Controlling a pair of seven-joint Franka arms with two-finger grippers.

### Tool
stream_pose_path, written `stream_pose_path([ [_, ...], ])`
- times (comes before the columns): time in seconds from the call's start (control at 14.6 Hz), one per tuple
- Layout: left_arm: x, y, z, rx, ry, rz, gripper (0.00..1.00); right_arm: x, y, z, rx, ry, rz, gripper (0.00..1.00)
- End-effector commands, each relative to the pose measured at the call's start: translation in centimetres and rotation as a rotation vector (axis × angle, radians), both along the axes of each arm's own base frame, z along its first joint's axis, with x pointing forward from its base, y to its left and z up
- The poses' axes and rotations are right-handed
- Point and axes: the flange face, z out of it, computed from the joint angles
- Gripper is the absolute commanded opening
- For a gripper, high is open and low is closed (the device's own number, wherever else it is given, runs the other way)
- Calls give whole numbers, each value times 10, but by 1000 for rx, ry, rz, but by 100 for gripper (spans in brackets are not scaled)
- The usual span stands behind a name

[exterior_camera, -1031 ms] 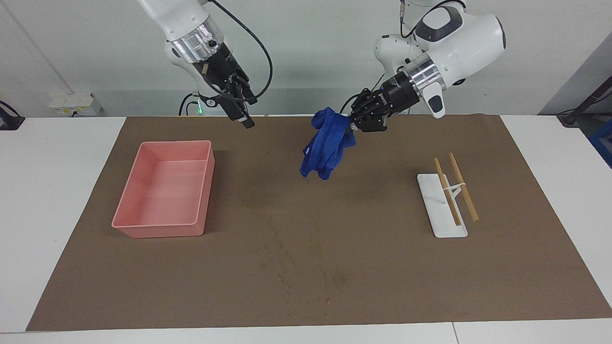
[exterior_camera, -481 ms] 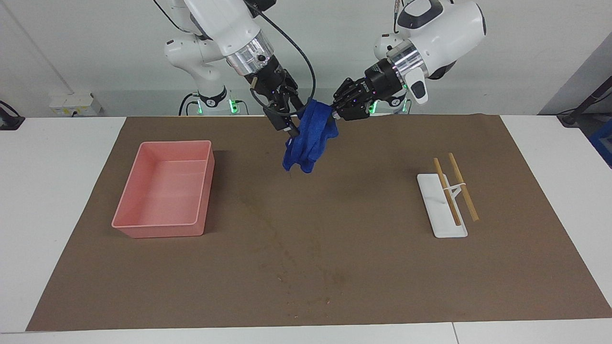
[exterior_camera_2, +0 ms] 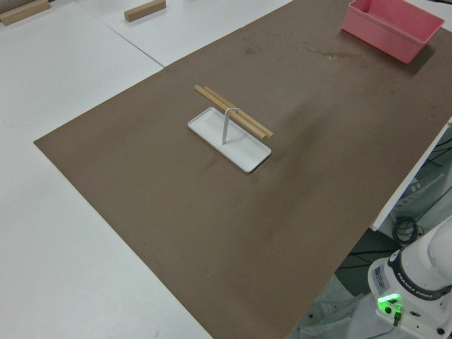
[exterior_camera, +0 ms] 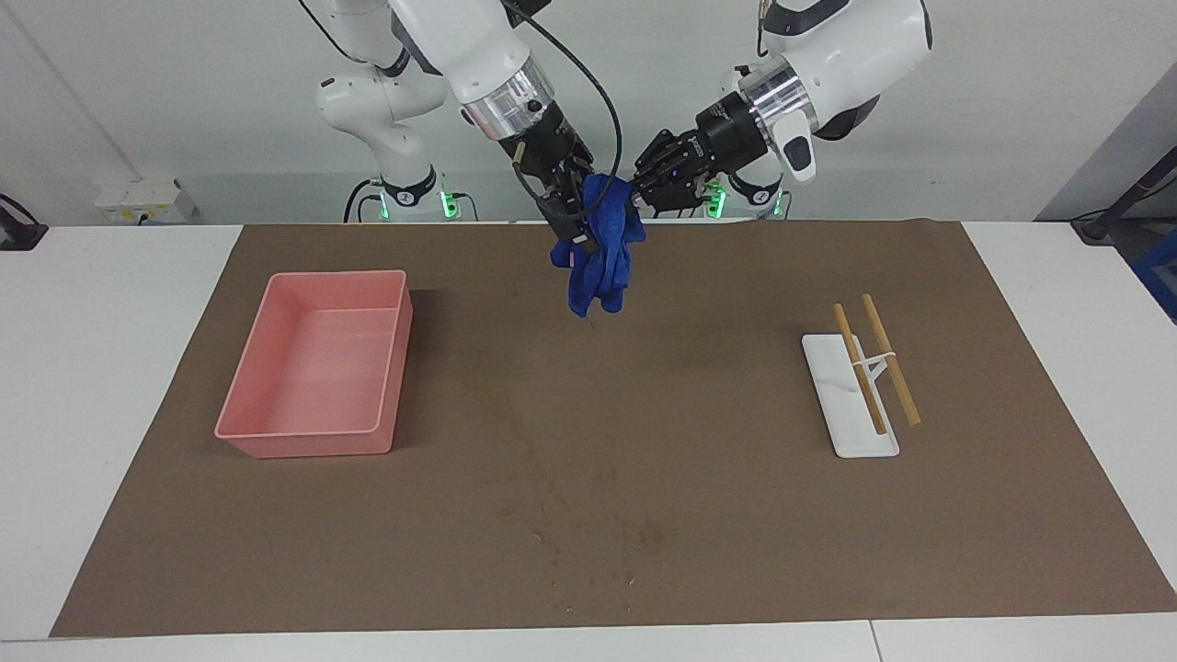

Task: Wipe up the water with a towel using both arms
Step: 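Carry the towel toward the right gripper while the right gripper reaches it, then grasp the towel with the right gripper while the left gripper releases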

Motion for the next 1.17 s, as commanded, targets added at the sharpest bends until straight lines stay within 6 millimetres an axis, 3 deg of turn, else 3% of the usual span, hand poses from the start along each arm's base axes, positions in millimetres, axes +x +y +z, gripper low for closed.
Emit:
stream_pose_path([
  [0.0,-13,5,1,-13,34,-12,0,2,7,10,28,-64,3,100],
  [0.14,-14,6,1,-12,40,-20,0,8,6,12,44,-136,13,95],
  [0.21,-15,7,1,-9,50,-34,0,10,6,10,42,-143,21,75],
  [0.27,-15,8,0,-8,54,-37,0,10,6,10,40,-154,36,34],
  [0.34,-14,9,1,-9,53,-35,0,11,4,11,48,-151,35,0],
  [0.89,-11,13,3,-8,31,-27,0,19,-15,14,17,-206,74,0],
  [0.96,-11,13,5,-5,27,-25,17,21,-18,15,12,-213,82,0],
  [1.03,-11,13,4,1,28,-23,69,22,-20,13,6,-217,92,0],
  [1.1,-11,13,5,3,32,-20,100,21,-22,9,-11,-217,104,0],
])
